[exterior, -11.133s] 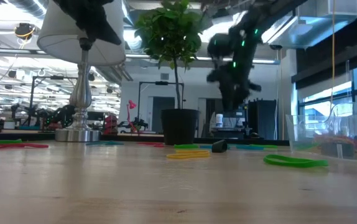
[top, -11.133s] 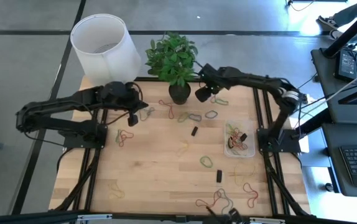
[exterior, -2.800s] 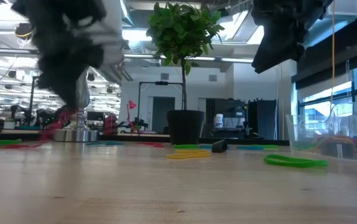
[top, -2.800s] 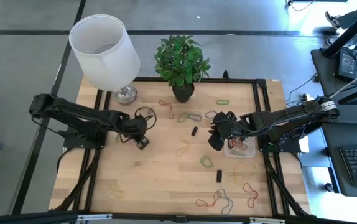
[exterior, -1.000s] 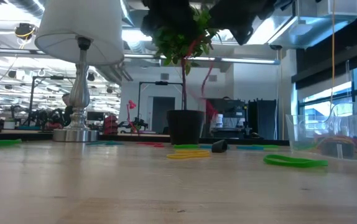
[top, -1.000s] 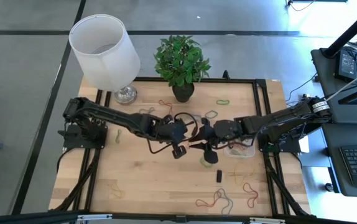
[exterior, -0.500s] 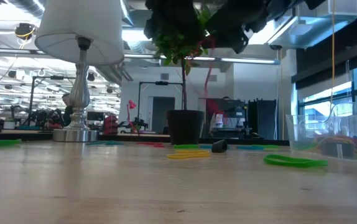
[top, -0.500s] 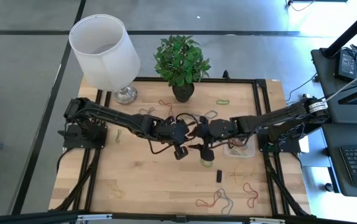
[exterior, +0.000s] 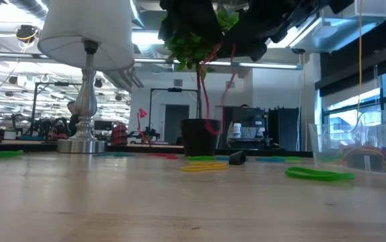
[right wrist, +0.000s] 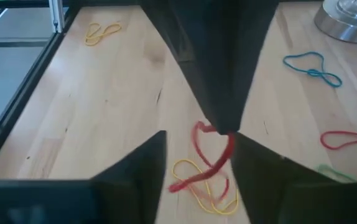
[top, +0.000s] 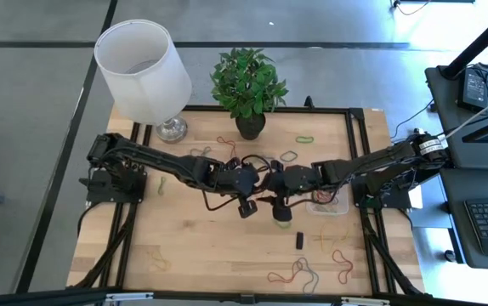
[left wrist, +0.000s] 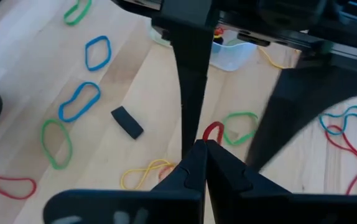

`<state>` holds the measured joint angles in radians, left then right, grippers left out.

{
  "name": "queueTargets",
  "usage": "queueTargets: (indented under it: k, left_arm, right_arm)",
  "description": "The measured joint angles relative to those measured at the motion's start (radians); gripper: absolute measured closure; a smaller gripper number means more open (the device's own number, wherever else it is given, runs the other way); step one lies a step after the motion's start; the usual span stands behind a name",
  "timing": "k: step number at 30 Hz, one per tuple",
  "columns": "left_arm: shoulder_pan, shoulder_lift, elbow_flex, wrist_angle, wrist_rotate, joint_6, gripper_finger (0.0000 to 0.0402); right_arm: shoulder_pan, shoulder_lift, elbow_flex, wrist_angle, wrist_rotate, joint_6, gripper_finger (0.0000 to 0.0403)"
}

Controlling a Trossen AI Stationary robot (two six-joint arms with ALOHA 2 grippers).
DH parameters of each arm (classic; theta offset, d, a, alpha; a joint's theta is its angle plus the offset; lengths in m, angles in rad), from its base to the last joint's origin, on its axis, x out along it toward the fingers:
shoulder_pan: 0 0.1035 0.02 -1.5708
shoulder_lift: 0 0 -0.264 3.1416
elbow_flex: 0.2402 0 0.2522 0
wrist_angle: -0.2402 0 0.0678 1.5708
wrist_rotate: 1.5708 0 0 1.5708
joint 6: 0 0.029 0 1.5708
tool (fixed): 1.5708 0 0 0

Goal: Pick and place rubber bands into bin
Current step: Put the red rubber band into the transparent bin

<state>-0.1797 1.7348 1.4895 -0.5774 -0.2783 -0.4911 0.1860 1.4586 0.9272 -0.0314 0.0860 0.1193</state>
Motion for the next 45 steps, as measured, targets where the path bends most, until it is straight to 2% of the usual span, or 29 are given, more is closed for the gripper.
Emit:
queueTargets:
  k: [9,13,20,26,30,35,41,45]
  left_arm:
    - [0.012,0.0,0.0,0.0,0.0,0.0,0.0399]
    - [0.012,0.0,0.0,0.0,0.017,0.0,0.0383]
    - [0.012,0.0,0.0,0.0,0.019,0.0,0.0318]
    - [0.012,-0.015,0.0,-0.004,0.019,-0.001,0.0281]
    - [0.012,-0.034,0.0,-0.013,0.014,-0.003,0.0277]
    - [0.009,-0.057,0.001,-0.02,0.011,-0.01,0.0285]
    - [-0.01,-0.063,0.002,-0.023,0.009,-0.018,0.0297]
    - [-0.01,-0.063,0.002,-0.024,0.007,-0.002,0.0302]
  right_arm:
    - [0.0,0.0,0.0,-0.03,0.0,0.006,0.039]
    - [0.0,0.0,0.0,-0.042,0.0,0.006,0.0388]
    - [0.0,0.0,0.0,-0.052,0.0,0.006,0.0398]
    - [0.0,-0.052,0.0,-0.157,0.0,0.037,0.0399]
    - [0.0,-0.156,0.0,-0.261,0.023,0.107,0.0398]
    - [-0.001,-0.334,0.001,-0.495,0.099,0.243,0.0397]
    - [0.001,-0.561,0.001,-0.808,0.108,0.469,0.0396]
    - [0.001,-0.658,0.001,-0.959,0.108,0.634,0.0396]
